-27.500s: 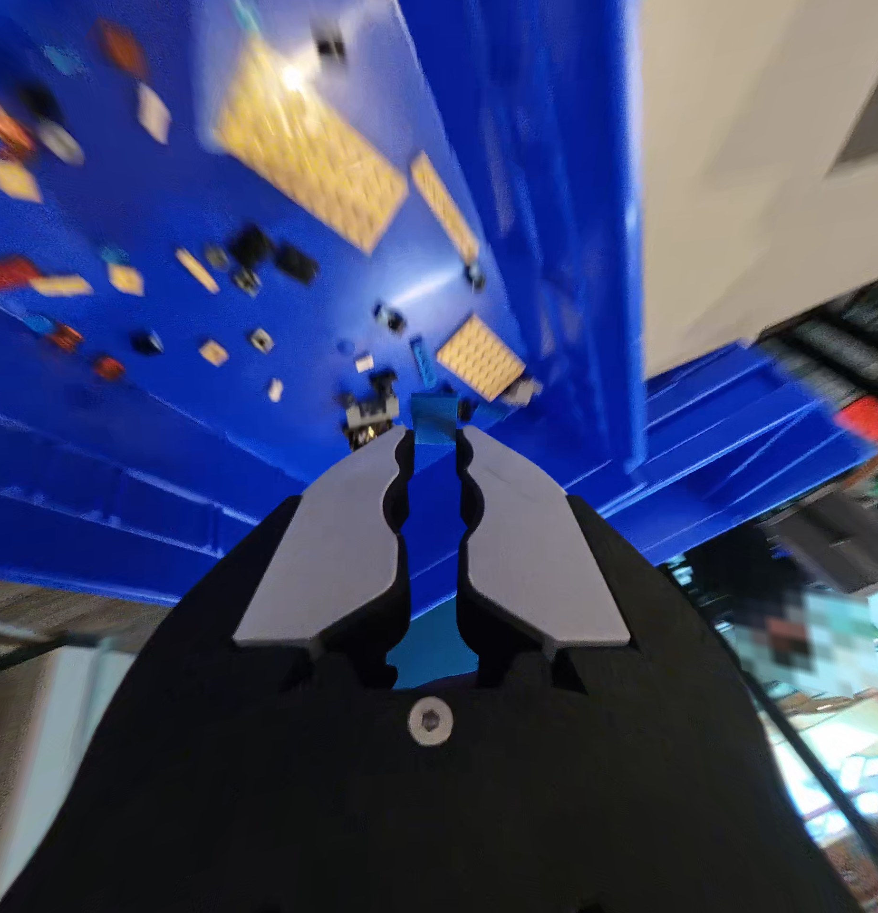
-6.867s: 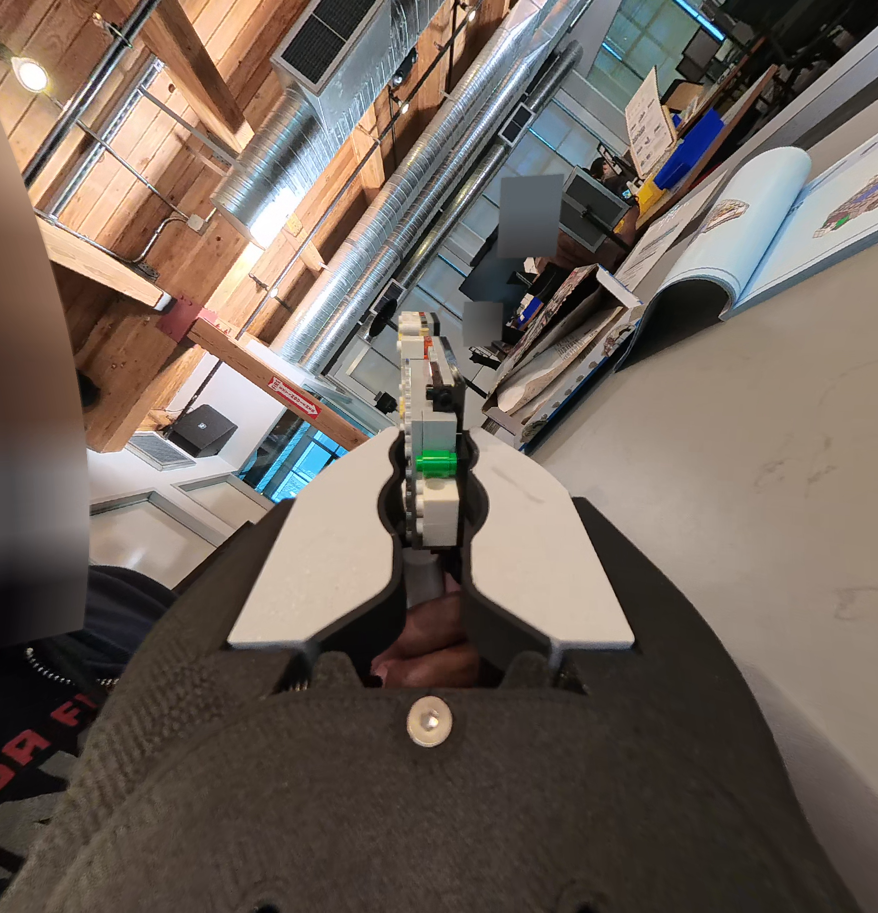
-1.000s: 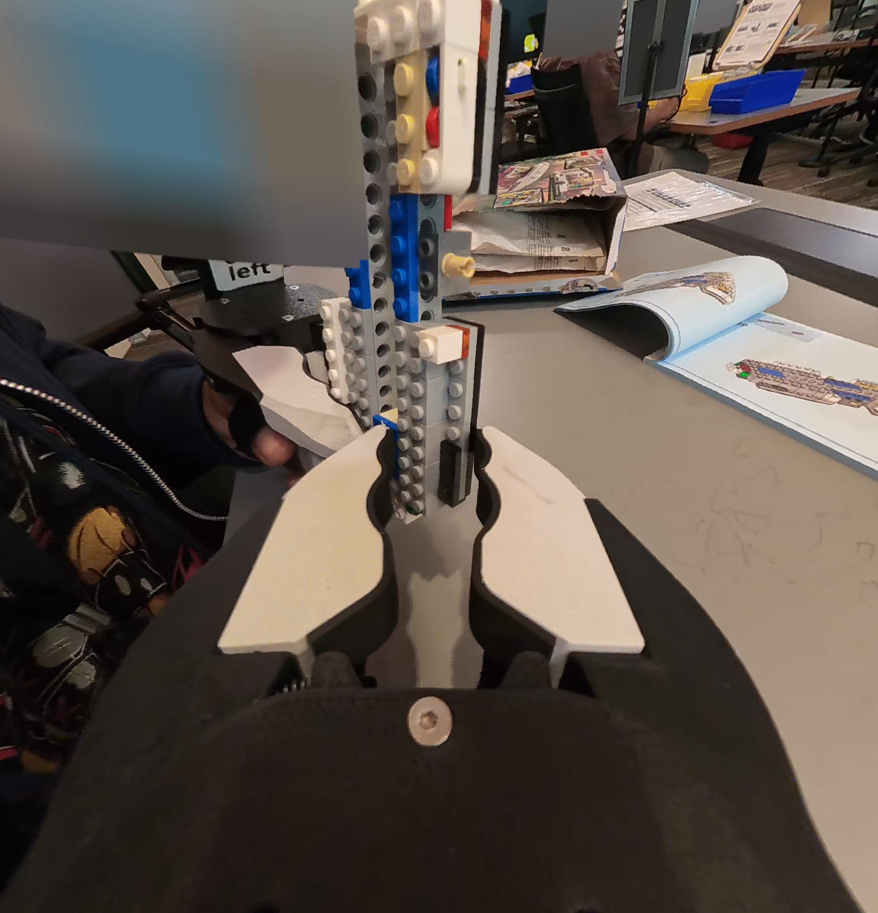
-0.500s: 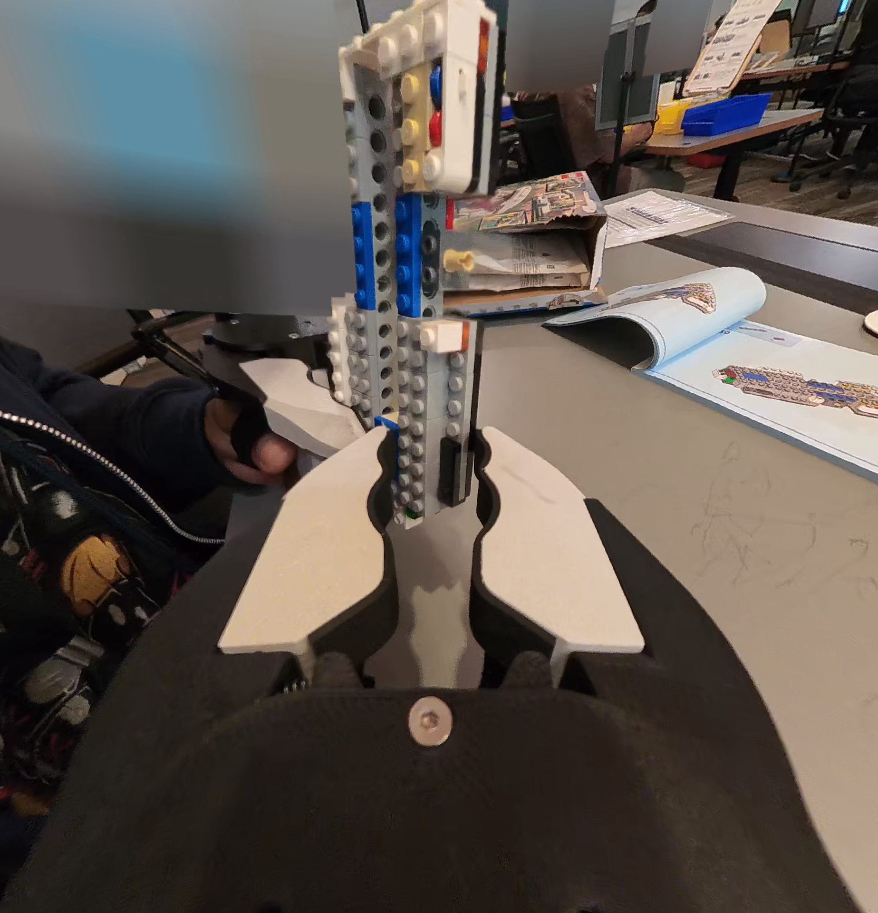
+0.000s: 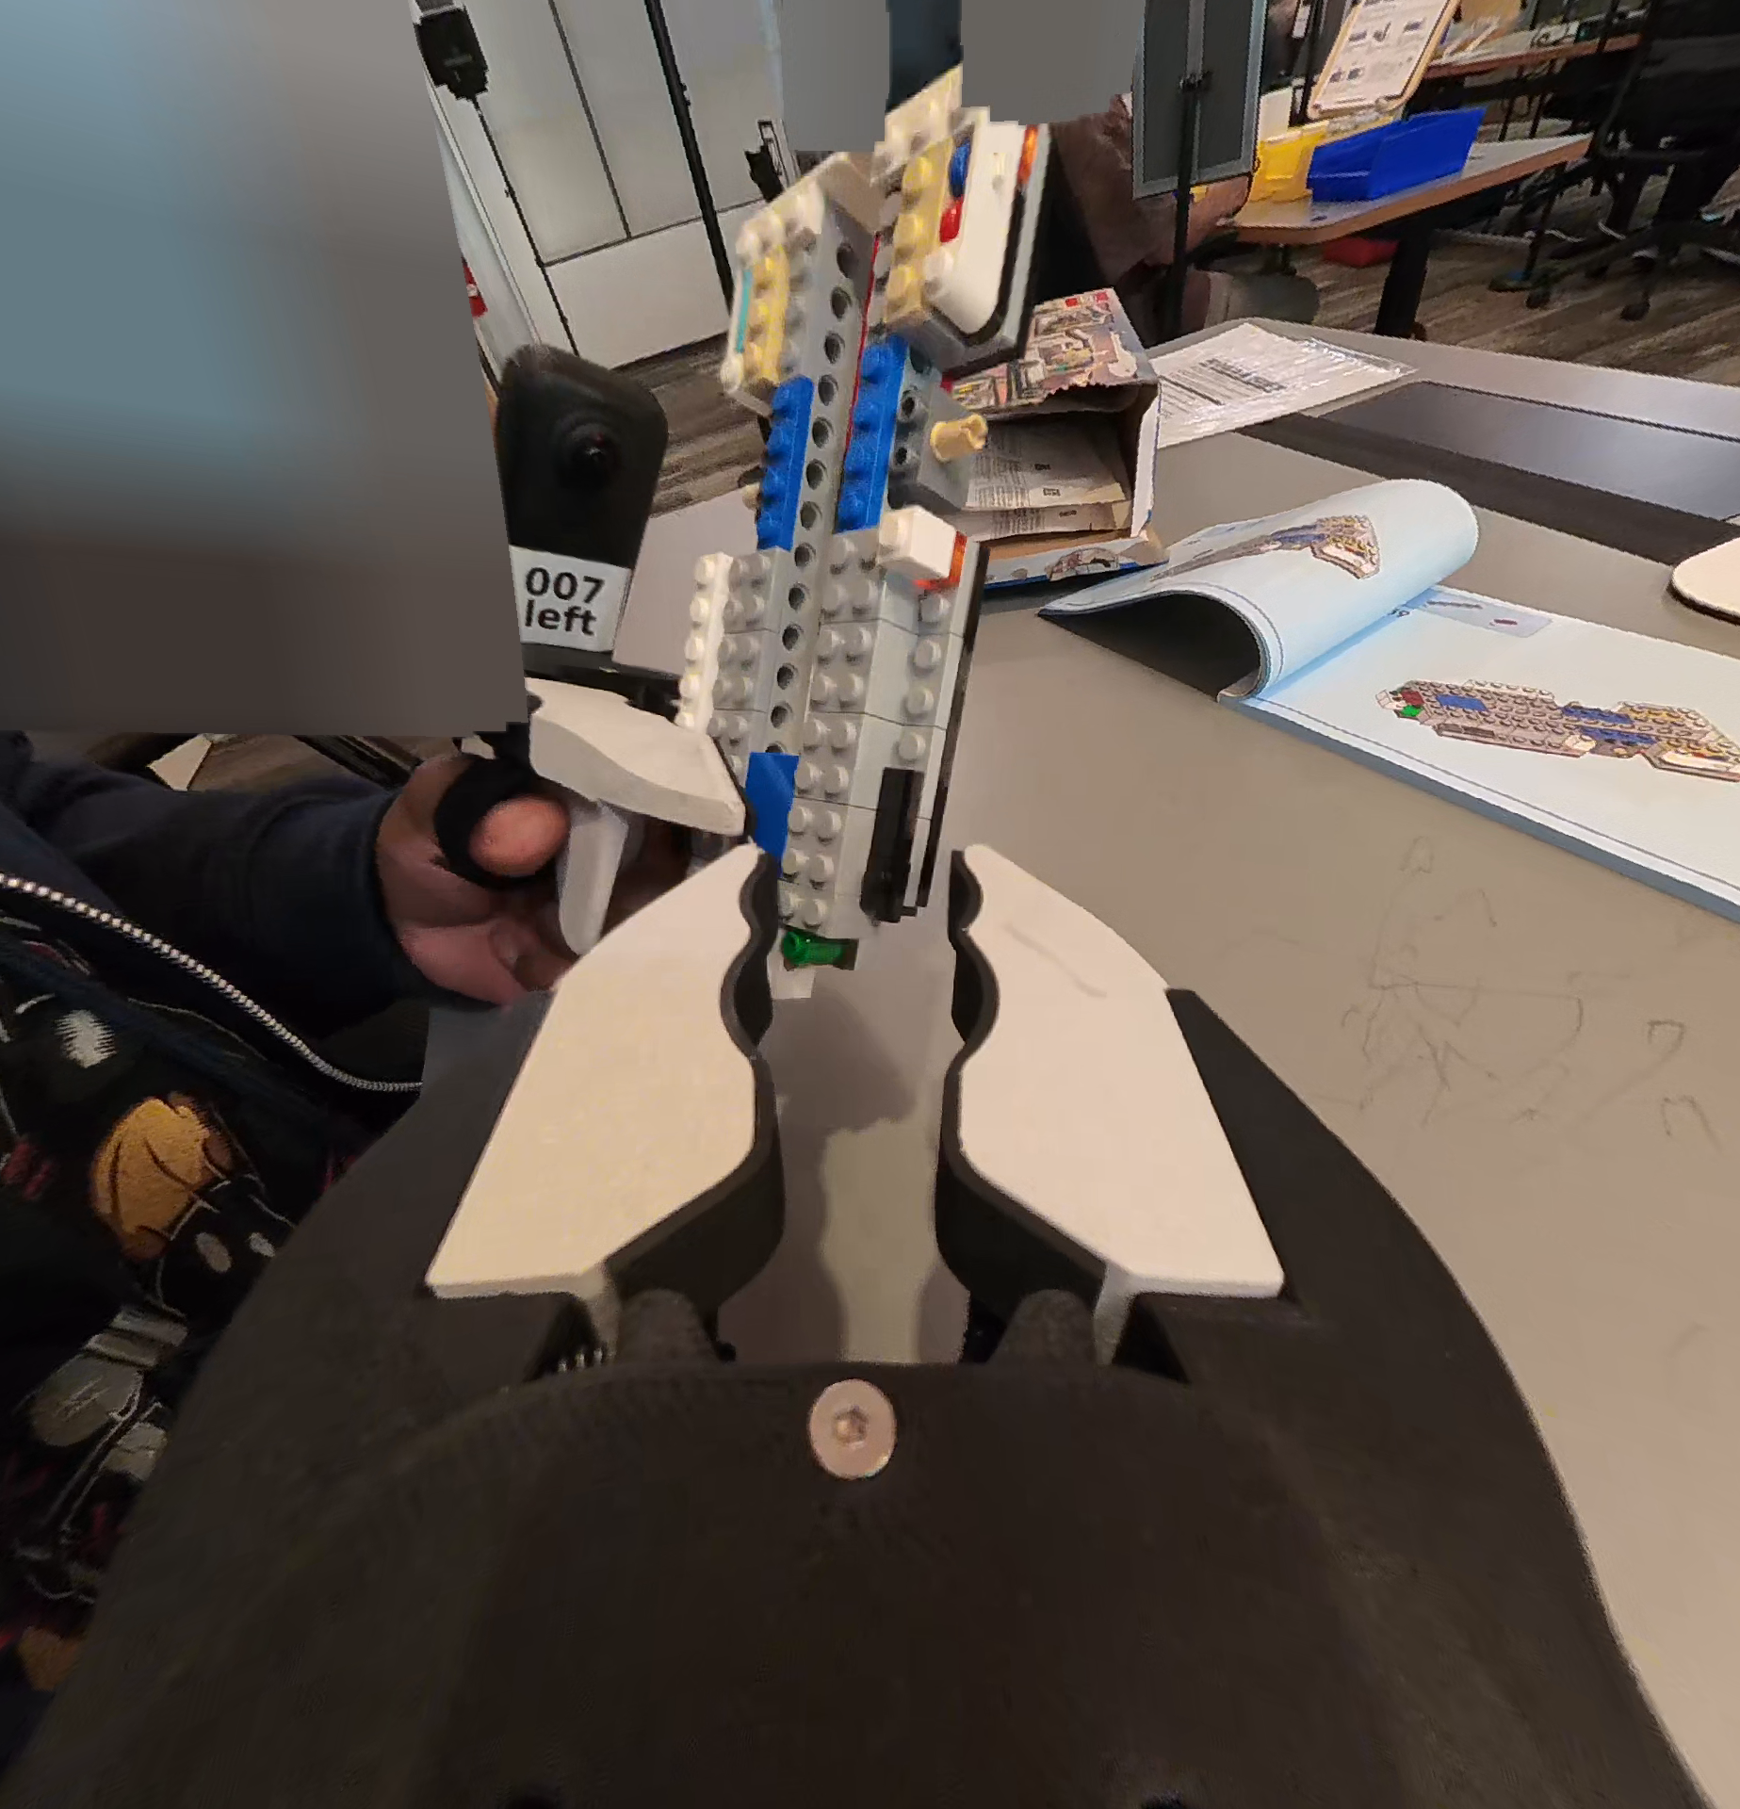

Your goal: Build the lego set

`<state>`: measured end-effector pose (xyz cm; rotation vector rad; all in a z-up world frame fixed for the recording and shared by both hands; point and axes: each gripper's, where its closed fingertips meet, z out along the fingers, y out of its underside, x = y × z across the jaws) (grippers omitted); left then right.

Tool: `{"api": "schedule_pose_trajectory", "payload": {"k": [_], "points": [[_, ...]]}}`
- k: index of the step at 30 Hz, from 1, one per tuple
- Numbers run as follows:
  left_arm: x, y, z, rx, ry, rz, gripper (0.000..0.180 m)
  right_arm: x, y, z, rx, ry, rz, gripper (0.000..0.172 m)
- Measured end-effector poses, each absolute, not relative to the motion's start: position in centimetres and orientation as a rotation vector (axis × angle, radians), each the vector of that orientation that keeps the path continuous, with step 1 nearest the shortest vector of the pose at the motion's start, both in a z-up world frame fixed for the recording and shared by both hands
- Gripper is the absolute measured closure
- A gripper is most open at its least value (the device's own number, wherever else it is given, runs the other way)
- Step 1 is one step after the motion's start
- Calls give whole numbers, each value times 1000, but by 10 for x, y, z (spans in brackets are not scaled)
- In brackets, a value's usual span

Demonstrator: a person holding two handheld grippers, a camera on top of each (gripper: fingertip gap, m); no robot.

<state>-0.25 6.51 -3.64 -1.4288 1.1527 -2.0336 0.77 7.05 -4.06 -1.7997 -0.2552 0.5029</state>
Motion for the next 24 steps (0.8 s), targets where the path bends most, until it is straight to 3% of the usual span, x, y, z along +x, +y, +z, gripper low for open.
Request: {"api": "schedule_pose_trajectory", "payload": {"k": [24], "points": [[4,74,-42,-1518,1133,-1963,160,13,81,-49,-1862,-132,558,136]]}}
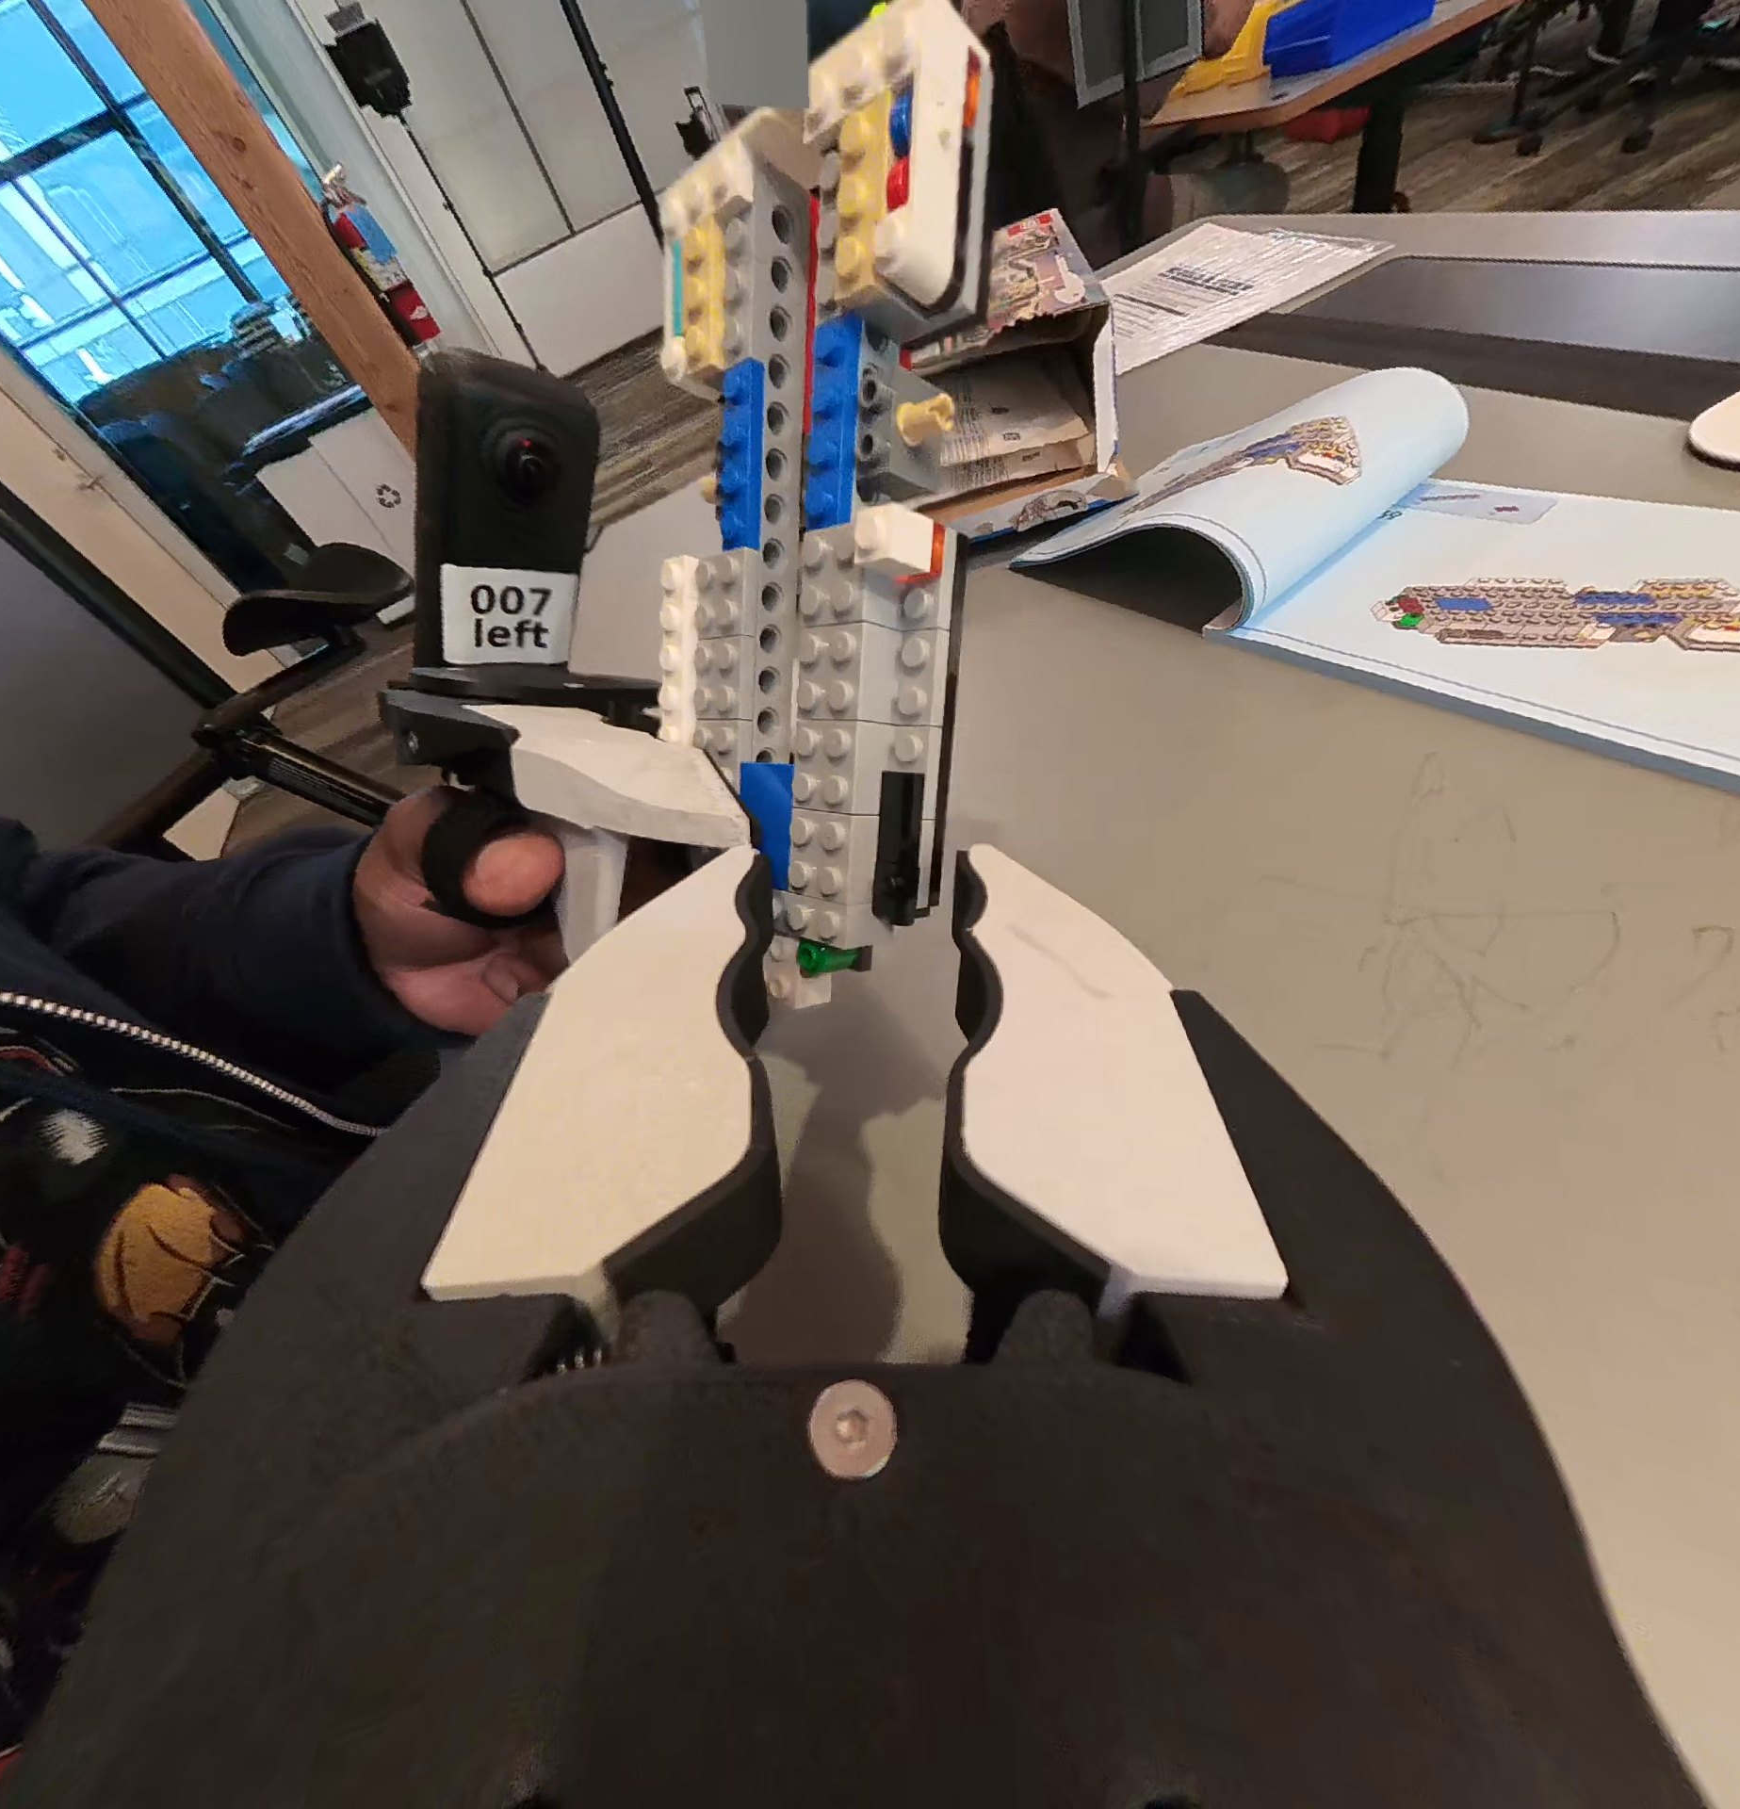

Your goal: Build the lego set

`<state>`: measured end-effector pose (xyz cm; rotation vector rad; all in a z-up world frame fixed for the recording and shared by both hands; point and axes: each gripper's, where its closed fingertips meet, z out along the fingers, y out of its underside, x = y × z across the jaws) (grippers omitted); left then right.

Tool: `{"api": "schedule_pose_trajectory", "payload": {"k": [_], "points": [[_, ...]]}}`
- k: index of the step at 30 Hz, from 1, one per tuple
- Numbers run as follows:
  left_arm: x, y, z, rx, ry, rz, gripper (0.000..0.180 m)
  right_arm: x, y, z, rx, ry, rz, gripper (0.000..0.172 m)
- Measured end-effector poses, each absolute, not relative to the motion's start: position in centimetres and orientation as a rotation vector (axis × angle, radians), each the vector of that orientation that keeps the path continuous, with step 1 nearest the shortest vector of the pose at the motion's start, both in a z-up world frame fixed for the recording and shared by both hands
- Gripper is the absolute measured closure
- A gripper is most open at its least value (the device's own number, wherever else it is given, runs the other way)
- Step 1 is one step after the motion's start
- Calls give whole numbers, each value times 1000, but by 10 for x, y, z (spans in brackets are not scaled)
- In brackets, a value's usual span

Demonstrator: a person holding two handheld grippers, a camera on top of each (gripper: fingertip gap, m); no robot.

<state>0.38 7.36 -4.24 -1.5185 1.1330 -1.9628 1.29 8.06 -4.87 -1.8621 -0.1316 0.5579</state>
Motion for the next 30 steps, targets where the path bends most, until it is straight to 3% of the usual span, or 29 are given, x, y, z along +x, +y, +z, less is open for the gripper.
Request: {"api": "schedule_pose_trajectory", "payload": {"k": [14,30], "points": [[3,66,-48,-1518,1203,-1907,153,15,82,-50,-1851,-116,557,136],[1,62,-49,-1474,1257,-1853,157,11,78,-54,-1860,-129,600,135]]}}
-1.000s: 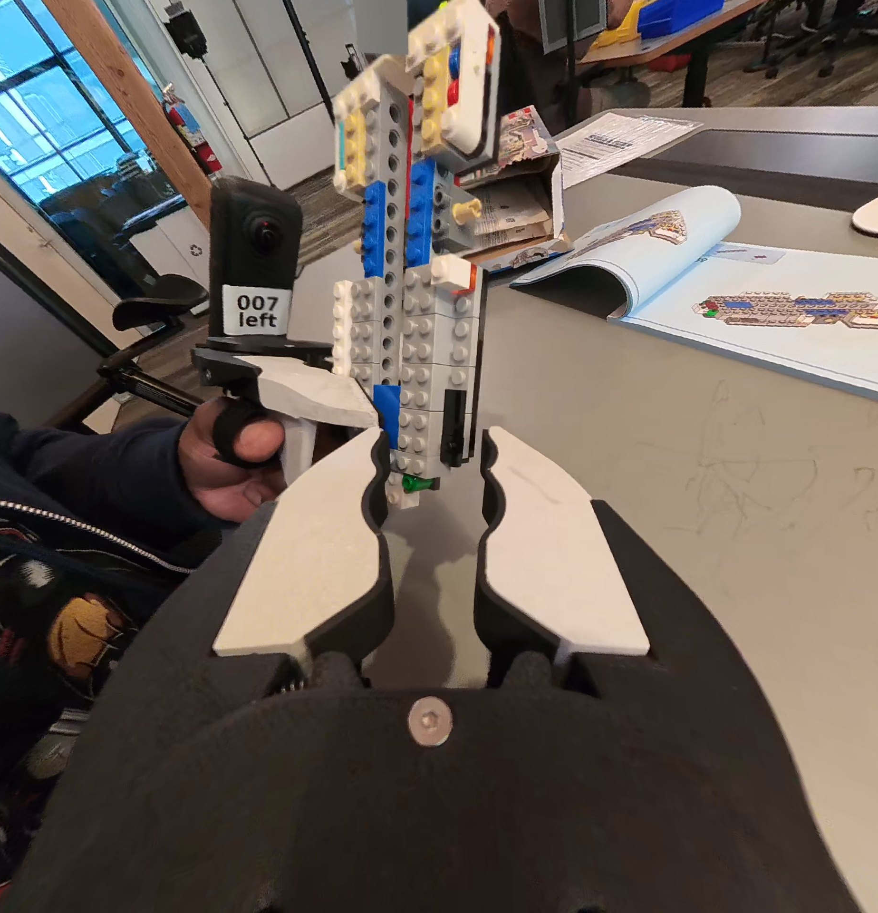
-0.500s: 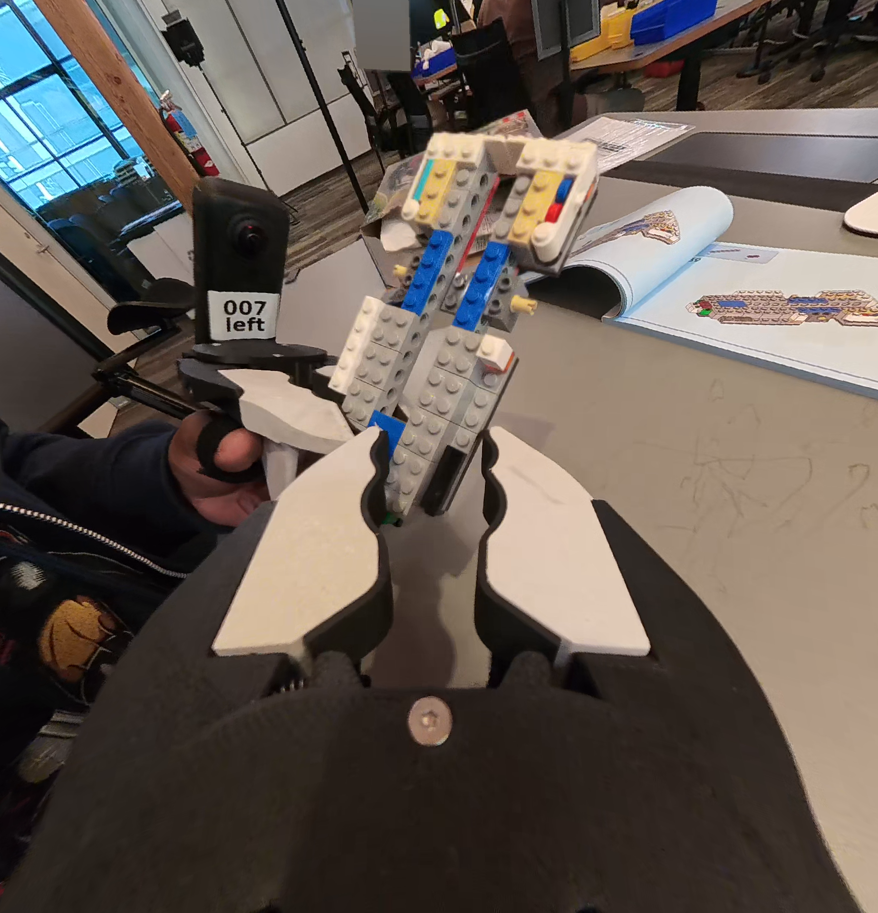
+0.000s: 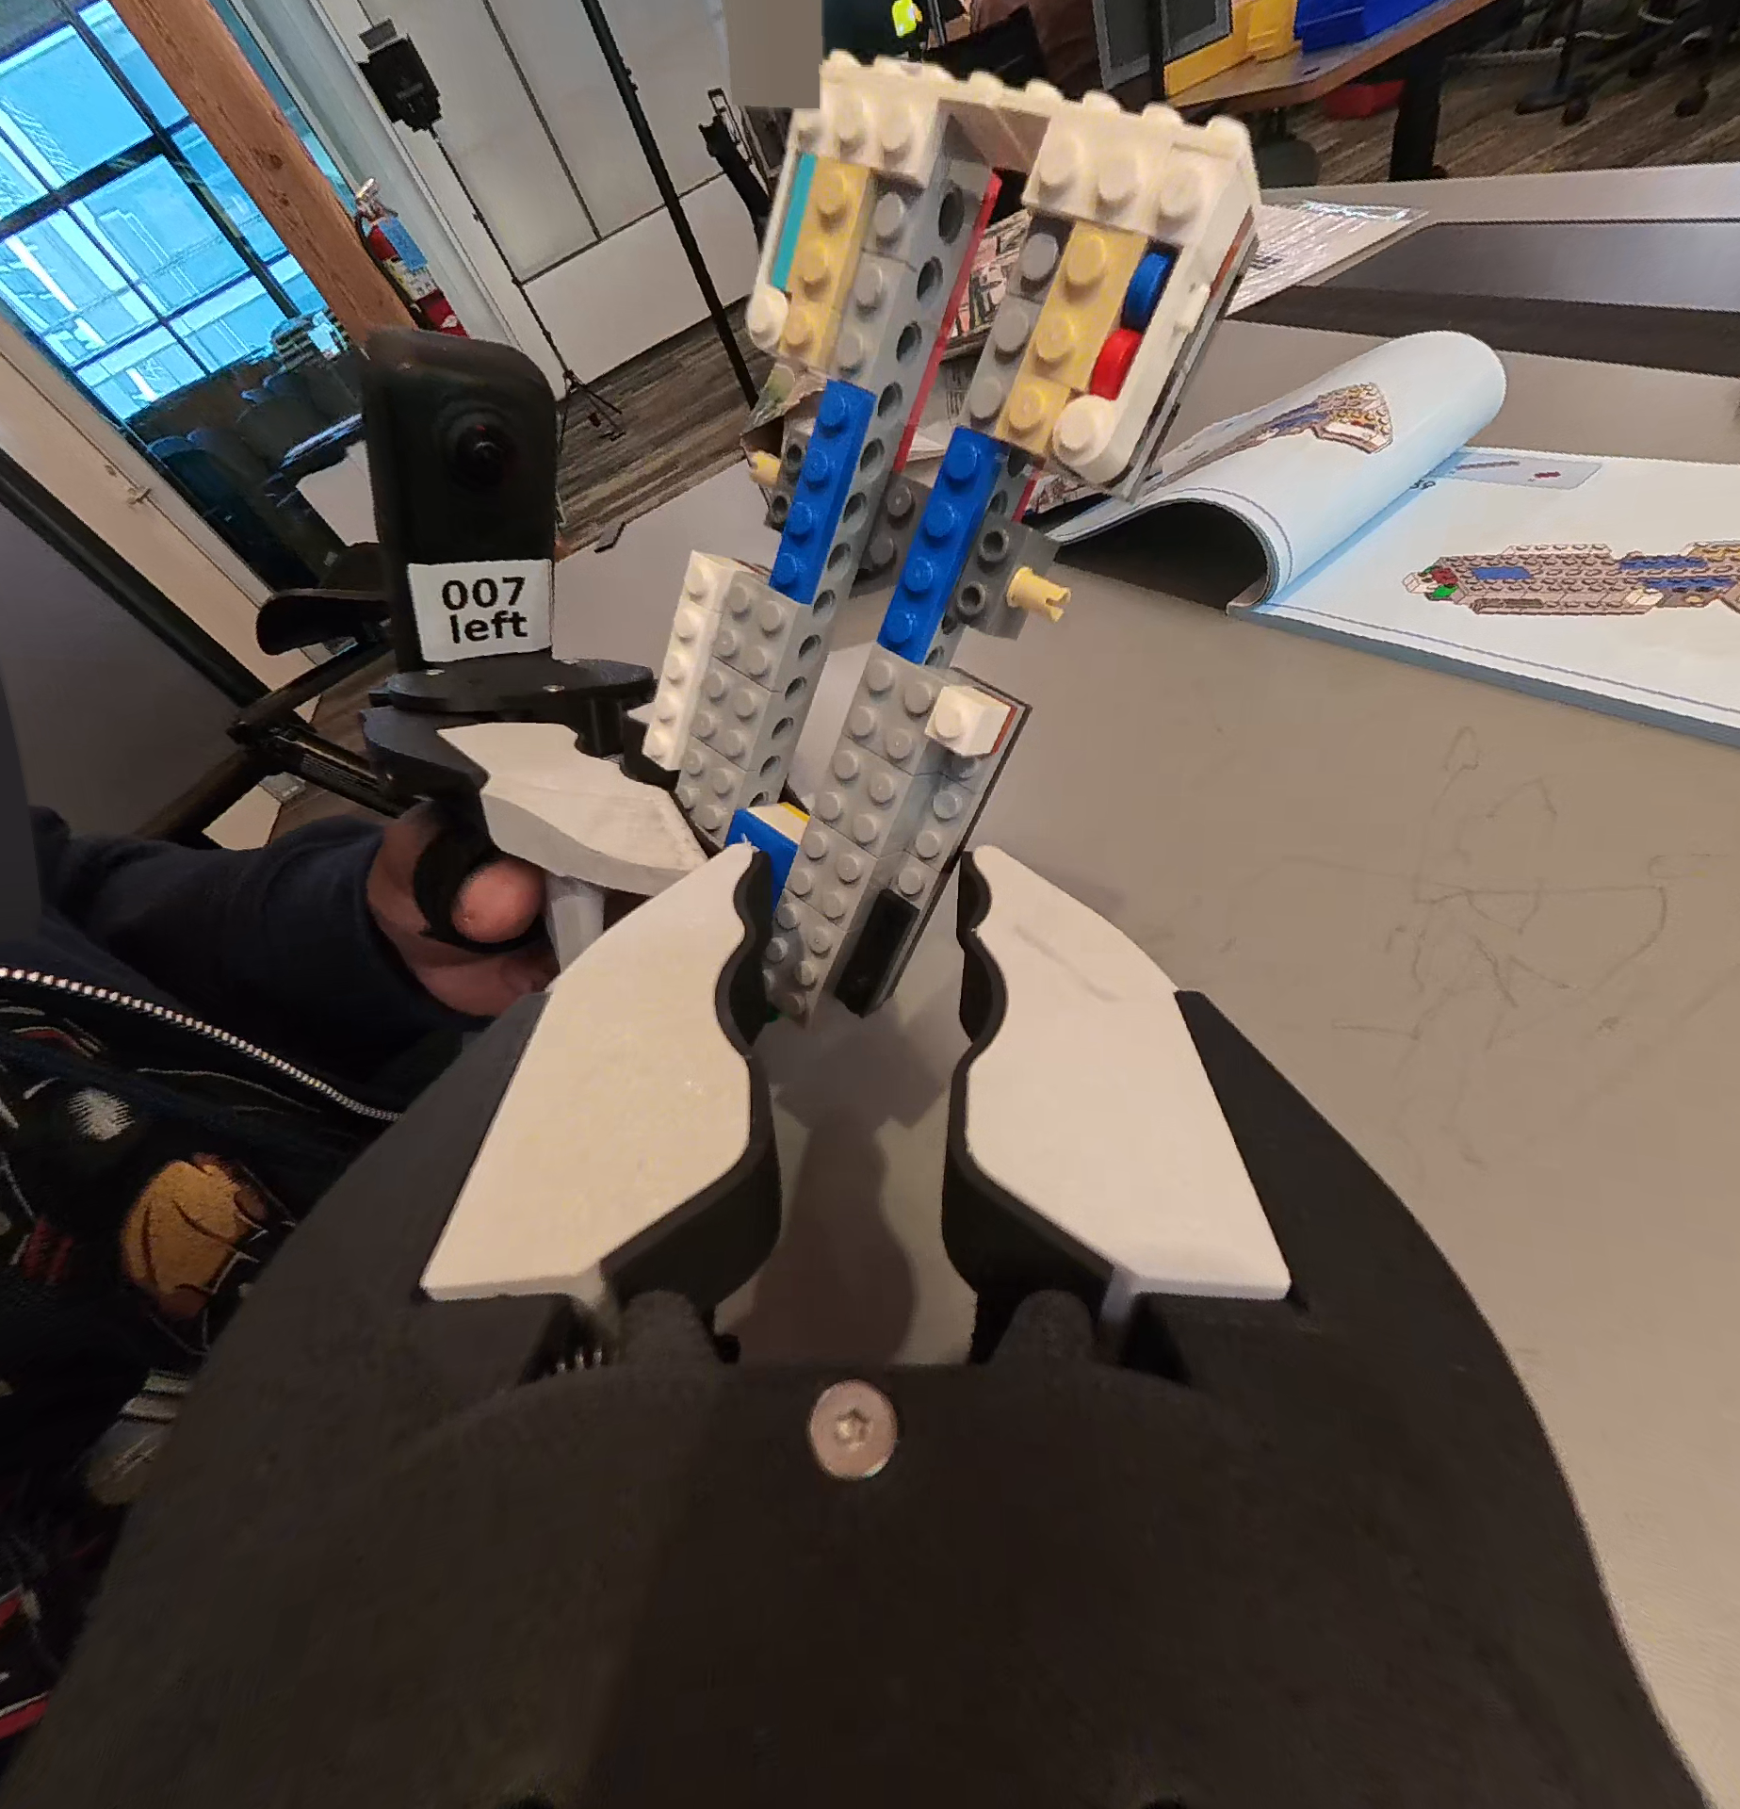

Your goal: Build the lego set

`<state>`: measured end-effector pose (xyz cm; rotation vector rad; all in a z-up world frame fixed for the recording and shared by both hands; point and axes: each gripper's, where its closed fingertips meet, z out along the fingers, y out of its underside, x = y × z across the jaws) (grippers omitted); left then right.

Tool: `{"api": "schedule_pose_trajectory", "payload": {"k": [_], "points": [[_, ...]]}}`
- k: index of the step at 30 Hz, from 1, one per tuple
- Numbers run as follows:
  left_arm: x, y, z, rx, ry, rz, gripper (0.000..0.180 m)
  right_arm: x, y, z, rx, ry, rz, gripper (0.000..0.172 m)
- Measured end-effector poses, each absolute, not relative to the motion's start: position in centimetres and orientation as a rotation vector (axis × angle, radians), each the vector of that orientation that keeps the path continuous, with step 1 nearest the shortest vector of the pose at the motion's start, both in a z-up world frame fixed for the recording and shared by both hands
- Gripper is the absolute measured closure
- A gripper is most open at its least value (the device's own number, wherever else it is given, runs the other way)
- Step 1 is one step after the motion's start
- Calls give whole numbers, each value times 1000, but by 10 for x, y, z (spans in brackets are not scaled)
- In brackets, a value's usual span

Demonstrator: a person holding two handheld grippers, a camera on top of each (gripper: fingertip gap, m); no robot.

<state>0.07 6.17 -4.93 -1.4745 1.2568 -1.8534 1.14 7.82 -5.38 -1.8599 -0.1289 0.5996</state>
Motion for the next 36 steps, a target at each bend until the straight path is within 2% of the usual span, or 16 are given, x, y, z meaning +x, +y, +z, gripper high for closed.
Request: {"api": "schedule_pose_trajectory", "payload": {"k": [12,28,36], "points": [[0,62,-46,-1446,1285,-1850,157,11,78,-51,-1835,-122,618,135],[4,122,-45,-1749,671,-2269,159,23,86,-61,-1902,-186,485,134],[7,144,-59,-1858,491,-2326,161,27,97,-66,-1967,-281,418,134]]}}
